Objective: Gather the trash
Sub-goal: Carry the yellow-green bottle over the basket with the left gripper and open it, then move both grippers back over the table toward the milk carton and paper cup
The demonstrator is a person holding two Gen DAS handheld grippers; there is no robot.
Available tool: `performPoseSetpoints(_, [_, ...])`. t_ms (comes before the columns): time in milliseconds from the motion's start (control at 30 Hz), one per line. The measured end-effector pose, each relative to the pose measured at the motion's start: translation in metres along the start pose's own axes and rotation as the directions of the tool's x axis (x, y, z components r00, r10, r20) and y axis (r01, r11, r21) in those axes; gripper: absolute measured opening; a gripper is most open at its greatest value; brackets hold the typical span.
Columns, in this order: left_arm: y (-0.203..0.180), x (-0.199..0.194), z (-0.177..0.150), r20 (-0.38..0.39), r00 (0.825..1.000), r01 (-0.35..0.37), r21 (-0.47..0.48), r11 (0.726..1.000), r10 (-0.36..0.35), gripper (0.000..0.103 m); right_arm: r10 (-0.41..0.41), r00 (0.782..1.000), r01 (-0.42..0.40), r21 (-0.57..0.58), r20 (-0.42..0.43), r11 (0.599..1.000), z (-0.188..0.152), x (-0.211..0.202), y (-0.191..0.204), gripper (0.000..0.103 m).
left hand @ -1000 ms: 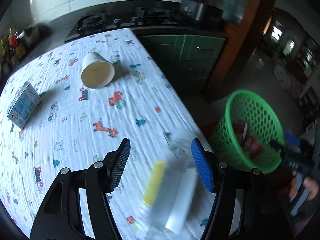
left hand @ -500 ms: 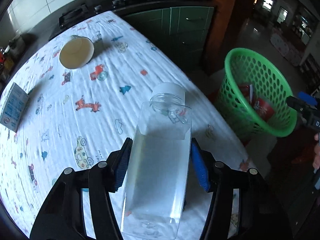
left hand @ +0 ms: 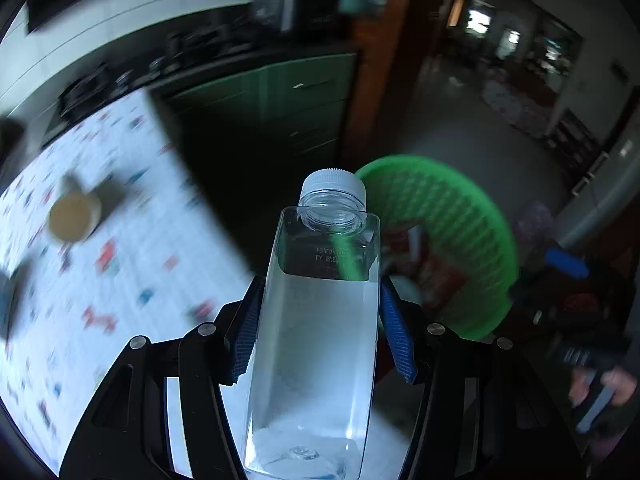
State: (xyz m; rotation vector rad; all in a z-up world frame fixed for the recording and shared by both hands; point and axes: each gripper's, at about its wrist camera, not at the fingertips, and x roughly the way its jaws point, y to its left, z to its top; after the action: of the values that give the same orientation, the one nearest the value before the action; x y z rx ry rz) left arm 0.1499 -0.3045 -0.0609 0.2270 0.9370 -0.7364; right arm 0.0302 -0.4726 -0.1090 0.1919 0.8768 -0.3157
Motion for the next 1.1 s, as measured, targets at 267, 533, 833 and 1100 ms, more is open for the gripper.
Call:
performPoseSetpoints(267, [-0.055, 0.048, 0.035, -0.030, 0.995, 0.098, 0.030, 0.995, -0.097, 0.056, -0.031, 0.999, 0.030, 0.032, 0.009, 0.999, -0.015, -0.020, -0.023, 0.091])
performPoseSetpoints(533, [-0.083, 0.071, 0.040, -0.021, 0.997, 0.078, 0.086, 0.993, -0.076, 0.075, -0.046, 0.999, 0.045, 0.041, 0.006, 0.998, -0.025, -0.029, -0.034, 0.091])
performPoseSetpoints(833, [-0.048, 0.034, 0.028, 0.036, 0.999, 0.034, 0.068, 0.997, -0.037, 0.078, -0.022, 1.000, 0.022, 0.016, 0.017, 1.000, -0.023, -0.034, -0.020, 0.091])
performPoseSetpoints(1100, [0.023, -0.016, 0.003, 0.070, 0.994, -0.078, -0.046, 0.996, 0.082, 0.078, 0.069, 0.997, -0.067, -0.069, 0.032, 0.995, -0.006, -0.032, 0.028, 0.091])
